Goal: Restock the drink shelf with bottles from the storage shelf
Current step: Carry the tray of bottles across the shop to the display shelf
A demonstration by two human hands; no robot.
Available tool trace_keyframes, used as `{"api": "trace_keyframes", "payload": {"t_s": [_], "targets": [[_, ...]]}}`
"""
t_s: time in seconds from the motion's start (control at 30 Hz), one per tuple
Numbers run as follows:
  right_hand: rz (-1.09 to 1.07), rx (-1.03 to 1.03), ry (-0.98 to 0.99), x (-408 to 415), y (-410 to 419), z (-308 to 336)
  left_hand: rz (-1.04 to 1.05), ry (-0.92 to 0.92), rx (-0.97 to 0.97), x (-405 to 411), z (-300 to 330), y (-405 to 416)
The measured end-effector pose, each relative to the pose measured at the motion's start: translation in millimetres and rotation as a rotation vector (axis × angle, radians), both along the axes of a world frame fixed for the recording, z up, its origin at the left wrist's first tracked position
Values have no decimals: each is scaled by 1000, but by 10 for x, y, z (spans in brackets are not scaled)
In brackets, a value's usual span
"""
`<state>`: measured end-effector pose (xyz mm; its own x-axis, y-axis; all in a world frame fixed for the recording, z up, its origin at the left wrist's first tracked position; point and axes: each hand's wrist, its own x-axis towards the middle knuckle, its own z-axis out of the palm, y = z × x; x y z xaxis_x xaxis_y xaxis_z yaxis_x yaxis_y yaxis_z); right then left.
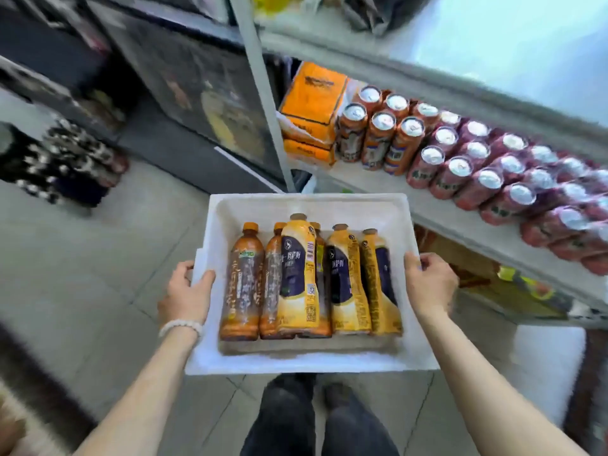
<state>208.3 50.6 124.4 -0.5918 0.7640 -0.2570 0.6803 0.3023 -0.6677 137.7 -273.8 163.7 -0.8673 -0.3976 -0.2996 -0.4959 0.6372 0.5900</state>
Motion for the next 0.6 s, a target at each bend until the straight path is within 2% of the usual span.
{"api": "trace_keyframes", "payload": {"t_s": [0.27, 0.6], "targets": [[398, 21, 97, -310, -362, 1265, 347, 199, 88, 888, 1038, -430], [805, 54, 174, -153, -1291, 2063, 679, 339, 31, 2259, 1862, -916]]}}
